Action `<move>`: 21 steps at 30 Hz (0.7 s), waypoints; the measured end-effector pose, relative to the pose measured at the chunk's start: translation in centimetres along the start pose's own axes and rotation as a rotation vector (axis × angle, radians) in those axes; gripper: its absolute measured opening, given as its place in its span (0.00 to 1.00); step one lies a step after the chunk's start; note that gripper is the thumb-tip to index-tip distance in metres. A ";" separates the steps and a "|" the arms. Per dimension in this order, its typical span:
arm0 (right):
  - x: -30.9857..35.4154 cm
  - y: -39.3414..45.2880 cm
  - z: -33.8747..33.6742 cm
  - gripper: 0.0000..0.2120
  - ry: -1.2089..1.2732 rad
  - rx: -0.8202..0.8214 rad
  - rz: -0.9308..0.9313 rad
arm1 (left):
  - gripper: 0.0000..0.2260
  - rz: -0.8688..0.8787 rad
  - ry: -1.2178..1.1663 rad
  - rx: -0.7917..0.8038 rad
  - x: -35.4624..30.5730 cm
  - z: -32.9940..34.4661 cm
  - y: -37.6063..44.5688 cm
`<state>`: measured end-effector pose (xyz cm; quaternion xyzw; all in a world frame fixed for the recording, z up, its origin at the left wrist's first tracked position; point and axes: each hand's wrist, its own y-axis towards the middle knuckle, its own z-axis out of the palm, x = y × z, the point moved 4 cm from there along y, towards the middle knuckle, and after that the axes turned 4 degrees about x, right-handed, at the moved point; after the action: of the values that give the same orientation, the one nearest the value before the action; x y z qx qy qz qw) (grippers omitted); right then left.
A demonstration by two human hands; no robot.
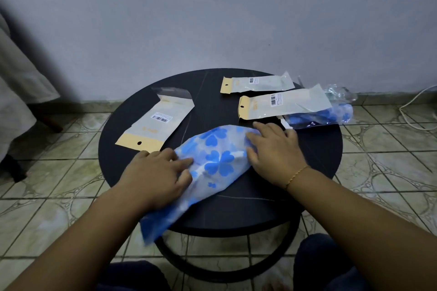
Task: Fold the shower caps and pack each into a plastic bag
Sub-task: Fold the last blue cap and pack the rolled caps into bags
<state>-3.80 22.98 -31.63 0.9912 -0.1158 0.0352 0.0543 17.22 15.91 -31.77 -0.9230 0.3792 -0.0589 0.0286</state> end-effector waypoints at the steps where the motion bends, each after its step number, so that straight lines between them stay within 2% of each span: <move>1: 0.9 0.0 -0.2 0.19 0.010 -0.031 -0.020 | 0.42 -0.010 0.020 -0.018 0.1 -0.2 -0.6; 4: 3.1 0.3 0.0 0.17 0.025 -0.035 -0.067 | 0.44 -0.044 0.031 -0.028 0.0 -0.7 -1.7; 12: 5.1 1.6 2.0 0.27 0.104 0.194 -0.122 | 0.42 -0.132 0.087 0.063 -0.5 -0.6 -1.1; 14: 4.9 1.8 1.8 0.26 0.104 0.199 -0.120 | 0.43 -0.162 0.087 0.052 -0.8 -0.4 -0.4; 18: 4.3 1.8 0.7 0.19 0.146 0.081 -0.188 | 0.42 -0.199 0.059 -0.061 -1.4 0.0 1.5; 21: 4.1 0.6 -0.4 0.16 0.179 -0.141 -0.360 | 0.44 -0.234 0.053 -0.162 -1.6 0.0 2.4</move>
<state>-0.01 21.49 -30.80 0.9825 0.0661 0.1045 0.1391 14.45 15.34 -32.14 -0.9583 0.2730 -0.0554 -0.0630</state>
